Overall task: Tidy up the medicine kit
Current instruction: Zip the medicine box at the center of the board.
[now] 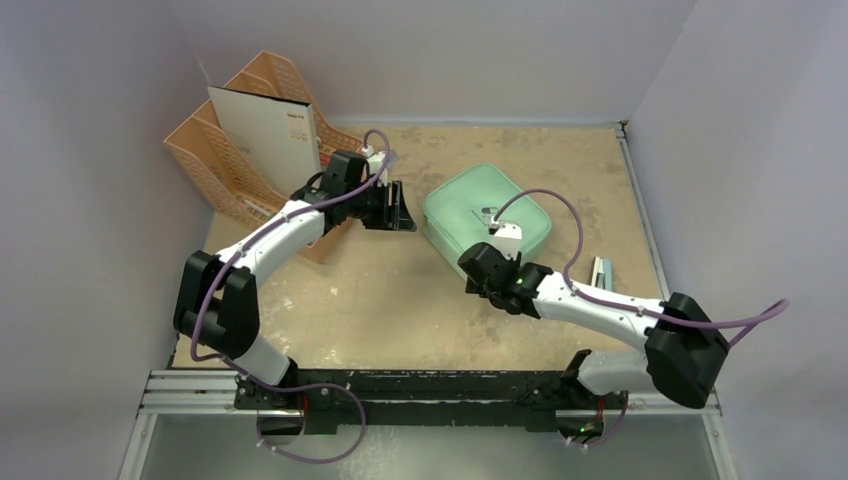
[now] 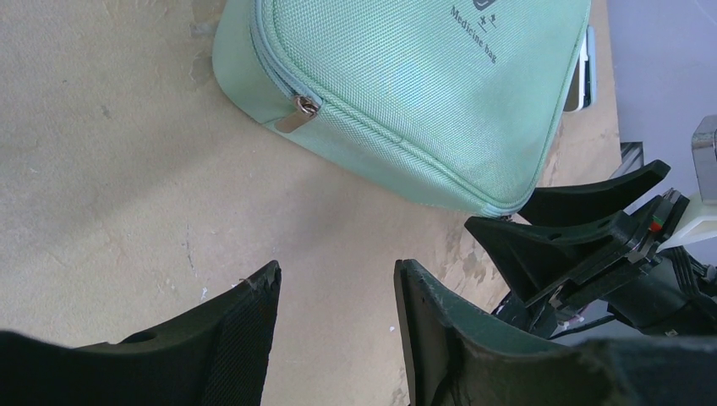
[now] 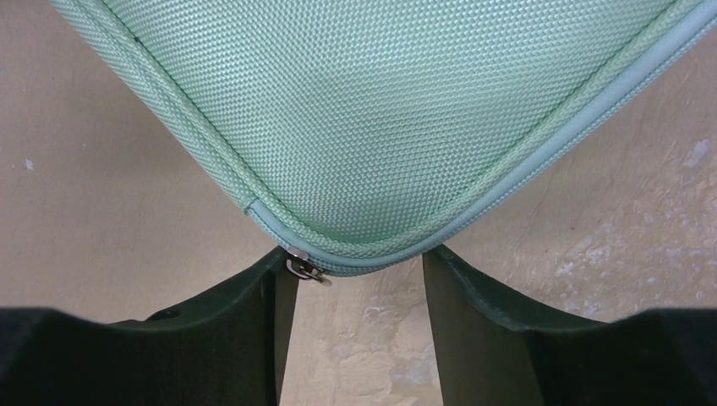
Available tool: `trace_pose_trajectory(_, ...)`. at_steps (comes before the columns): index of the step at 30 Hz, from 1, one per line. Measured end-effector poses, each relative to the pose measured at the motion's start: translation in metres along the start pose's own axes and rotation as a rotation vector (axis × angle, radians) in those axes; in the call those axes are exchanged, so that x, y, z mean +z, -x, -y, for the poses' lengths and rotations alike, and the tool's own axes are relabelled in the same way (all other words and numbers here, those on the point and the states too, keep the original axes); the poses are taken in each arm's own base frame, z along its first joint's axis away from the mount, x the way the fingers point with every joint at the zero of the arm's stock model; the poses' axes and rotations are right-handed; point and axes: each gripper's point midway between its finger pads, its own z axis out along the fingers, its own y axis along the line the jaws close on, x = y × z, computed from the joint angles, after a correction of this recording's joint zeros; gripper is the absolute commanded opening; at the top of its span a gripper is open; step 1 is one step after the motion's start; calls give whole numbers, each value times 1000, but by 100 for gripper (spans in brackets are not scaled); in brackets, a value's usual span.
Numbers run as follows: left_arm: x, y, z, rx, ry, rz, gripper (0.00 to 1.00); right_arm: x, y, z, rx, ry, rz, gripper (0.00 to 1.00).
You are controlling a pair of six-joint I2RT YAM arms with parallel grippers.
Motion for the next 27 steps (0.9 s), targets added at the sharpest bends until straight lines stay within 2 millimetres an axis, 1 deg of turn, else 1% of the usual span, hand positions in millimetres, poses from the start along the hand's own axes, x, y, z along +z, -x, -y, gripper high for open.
trace_pose_trajectory(3, 0, 0, 0, 0, 0, 0, 51, 1, -1, 1, 5, 11, 9, 60)
trace_pose_trajectory(7, 0, 0, 0, 0, -1, 0, 51, 2, -1, -1, 11, 22, 16, 55)
trace_pose_trajectory(10, 0, 0, 0, 1, -1, 1, 51, 4, 0, -3, 18, 34, 28, 53)
trace_pose_trajectory(13, 0, -1, 0, -1, 0, 0, 51, 6, 0, -4, 19, 47, 42, 49)
trace_pose_trajectory(15, 1, -1, -1, -1, 0, 0, 51, 6, 2, -6, 21, 54, 53, 43)
trace_pose_trajectory(19, 2, -6, -3, -7, 3, -9, 51, 8, 4, -6, 23, 54, 69, 24)
trace_pose_trajectory(24, 2, -6, -3, -9, 2, -9, 50, 9, 4, -6, 33, 63, 84, 5)
trace_pose_trajectory(25, 2, -6, -3, -11, 1, -9, 50, 9, 5, -7, 35, 67, 85, 2)
trace_pose_trajectory(27, 2, -5, -2, -19, -1, -8, 50, 9, 5, -8, 35, 75, 89, 0)
